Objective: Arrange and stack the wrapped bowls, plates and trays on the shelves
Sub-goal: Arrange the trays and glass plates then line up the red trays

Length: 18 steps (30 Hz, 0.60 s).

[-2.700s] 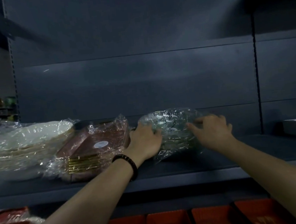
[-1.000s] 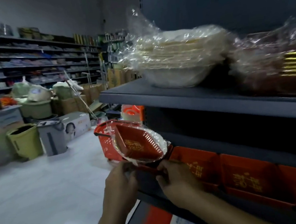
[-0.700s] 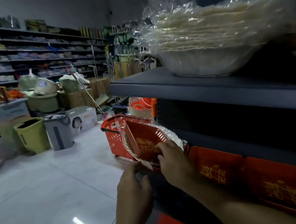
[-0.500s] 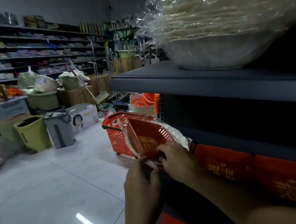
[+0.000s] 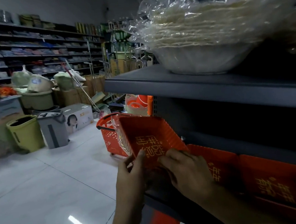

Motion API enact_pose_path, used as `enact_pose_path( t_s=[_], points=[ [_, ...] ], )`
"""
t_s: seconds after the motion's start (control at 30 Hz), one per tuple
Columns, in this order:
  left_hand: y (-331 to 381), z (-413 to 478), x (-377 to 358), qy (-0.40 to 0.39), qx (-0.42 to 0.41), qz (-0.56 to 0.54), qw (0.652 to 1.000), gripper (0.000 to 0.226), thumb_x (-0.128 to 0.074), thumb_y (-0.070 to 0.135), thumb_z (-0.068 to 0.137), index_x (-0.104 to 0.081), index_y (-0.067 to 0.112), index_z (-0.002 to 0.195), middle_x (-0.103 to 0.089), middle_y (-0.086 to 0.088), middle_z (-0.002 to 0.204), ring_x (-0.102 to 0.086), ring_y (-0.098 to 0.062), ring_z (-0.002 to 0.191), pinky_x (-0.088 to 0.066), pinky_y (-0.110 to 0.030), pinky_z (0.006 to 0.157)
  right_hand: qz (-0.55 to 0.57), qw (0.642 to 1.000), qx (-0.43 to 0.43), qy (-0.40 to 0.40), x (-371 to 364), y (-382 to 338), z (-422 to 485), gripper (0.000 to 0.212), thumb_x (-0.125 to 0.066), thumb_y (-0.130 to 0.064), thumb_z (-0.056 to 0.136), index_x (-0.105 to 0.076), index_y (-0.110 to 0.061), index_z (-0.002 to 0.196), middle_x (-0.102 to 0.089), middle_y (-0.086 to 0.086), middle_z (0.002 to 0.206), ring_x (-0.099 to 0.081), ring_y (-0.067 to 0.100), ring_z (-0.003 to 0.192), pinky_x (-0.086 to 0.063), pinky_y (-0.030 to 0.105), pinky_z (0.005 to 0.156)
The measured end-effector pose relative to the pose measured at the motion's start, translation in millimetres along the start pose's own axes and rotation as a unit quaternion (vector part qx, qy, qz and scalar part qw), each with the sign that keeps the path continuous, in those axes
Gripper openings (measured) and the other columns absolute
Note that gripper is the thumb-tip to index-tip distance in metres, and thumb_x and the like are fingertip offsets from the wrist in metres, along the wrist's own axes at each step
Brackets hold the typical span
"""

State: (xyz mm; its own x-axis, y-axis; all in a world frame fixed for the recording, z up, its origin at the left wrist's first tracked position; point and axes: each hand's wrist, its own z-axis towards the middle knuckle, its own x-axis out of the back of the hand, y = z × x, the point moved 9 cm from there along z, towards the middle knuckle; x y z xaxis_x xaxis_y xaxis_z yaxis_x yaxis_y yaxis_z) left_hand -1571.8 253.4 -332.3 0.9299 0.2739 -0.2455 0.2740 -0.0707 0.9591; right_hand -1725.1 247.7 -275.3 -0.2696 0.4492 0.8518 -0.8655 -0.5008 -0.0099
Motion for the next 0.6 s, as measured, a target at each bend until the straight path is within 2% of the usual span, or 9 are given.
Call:
enact_pose_path(
  t_s=[0.1,0.17,0.27,0.33,0.47,0.53,0.6],
  points=[
    [-1,-11,-9,-0.016,0.004,-0.005,1.0,0.044,-0.066,0.048,0.098,-0.06,0.022,0.133,-0.077,-0.006,0.119,-0.08,-0.028,0.099,-0.065,-0.039,0.072,-0.016,1.0,0.017,0.017,14,-1,-24,0.042,-0.091,-0.021,0.071,-0.072,-0.037,0.105,-0.066,-0.015,0.096,-0.068,0.01,0.071,-0.038,0.02,0.055],
    [0,-19,-11,-0.009,-0.017,0.03,0.999,0.03,-0.061,0.038,0.105,-0.063,0.019,0.129,-0.078,-0.007,0.114,-0.08,-0.028,0.097,-0.067,-0.043,0.076,-0.006,1.0,0.023,0.01,21,-1,-36,0.039,-0.087,-0.022,0.077,-0.071,-0.039,0.109,-0.066,-0.016,0.1,-0.068,0.01,0.074,-0.048,0.024,0.055],
    [0,-35,-20,-0.022,-0.052,0.086,0.995,0.022,-0.054,0.033,0.109,-0.067,0.021,0.122,-0.08,-0.004,0.105,-0.08,-0.025,0.092,-0.067,-0.049,0.08,-0.009,0.999,0.038,-0.023,27,2,-58,0.038,-0.08,-0.024,0.085,-0.066,-0.039,0.117,-0.065,-0.017,0.114,-0.069,0.009,0.081,-0.055,0.026,0.061],
    [-2,-48,-29,-0.042,-0.063,0.097,0.992,0.019,-0.054,0.033,0.109,-0.069,0.025,0.118,-0.081,-0.001,0.102,-0.08,-0.025,0.09,-0.067,-0.054,0.082,-0.001,0.999,0.02,-0.028,35,10,-76,0.033,-0.074,-0.028,0.091,-0.064,-0.038,0.121,-0.063,-0.015,0.118,-0.07,0.011,0.08,-0.057,0.026,0.059],
    [-11,-69,-47,-0.073,-0.051,0.09,0.992,0.019,-0.056,0.038,0.107,-0.07,0.028,0.116,-0.082,-0.001,0.101,-0.08,-0.026,0.092,-0.065,-0.057,0.085,0.005,0.998,-0.056,-0.016,59,34,-118,0.036,-0.065,-0.041,0.094,-0.057,-0.041,0.129,-0.055,-0.014,0.122,-0.07,0.012,0.075,-0.057,0.03,0.052],
    [-15,-78,-55,-0.081,-0.034,0.066,0.994,0.02,-0.058,0.034,0.107,-0.07,0.022,0.117,-0.083,-0.004,0.099,-0.081,-0.027,0.09,-0.065,-0.055,0.085,0.019,0.994,-0.108,0.013,77,44,-140,0.037,-0.056,-0.05,0.099,-0.054,-0.041,0.135,-0.047,-0.014,0.131,-0.067,0.009,0.084,-0.059,0.028,0.061],
    [-21,-90,-67,-0.085,-0.01,0.032,0.996,0.02,-0.063,0.024,0.104,-0.069,0.013,0.119,-0.083,-0.008,0.099,-0.082,-0.028,0.088,-0.067,-0.047,0.079,0.123,0.962,-0.233,0.07,97,62,-166,0.035,-0.062,-0.052,0.098,-0.049,-0.045,0.129,-0.042,-0.018,0.131,-0.058,0.001,0.1,-0.052,0.019,0.078]
  ],
)
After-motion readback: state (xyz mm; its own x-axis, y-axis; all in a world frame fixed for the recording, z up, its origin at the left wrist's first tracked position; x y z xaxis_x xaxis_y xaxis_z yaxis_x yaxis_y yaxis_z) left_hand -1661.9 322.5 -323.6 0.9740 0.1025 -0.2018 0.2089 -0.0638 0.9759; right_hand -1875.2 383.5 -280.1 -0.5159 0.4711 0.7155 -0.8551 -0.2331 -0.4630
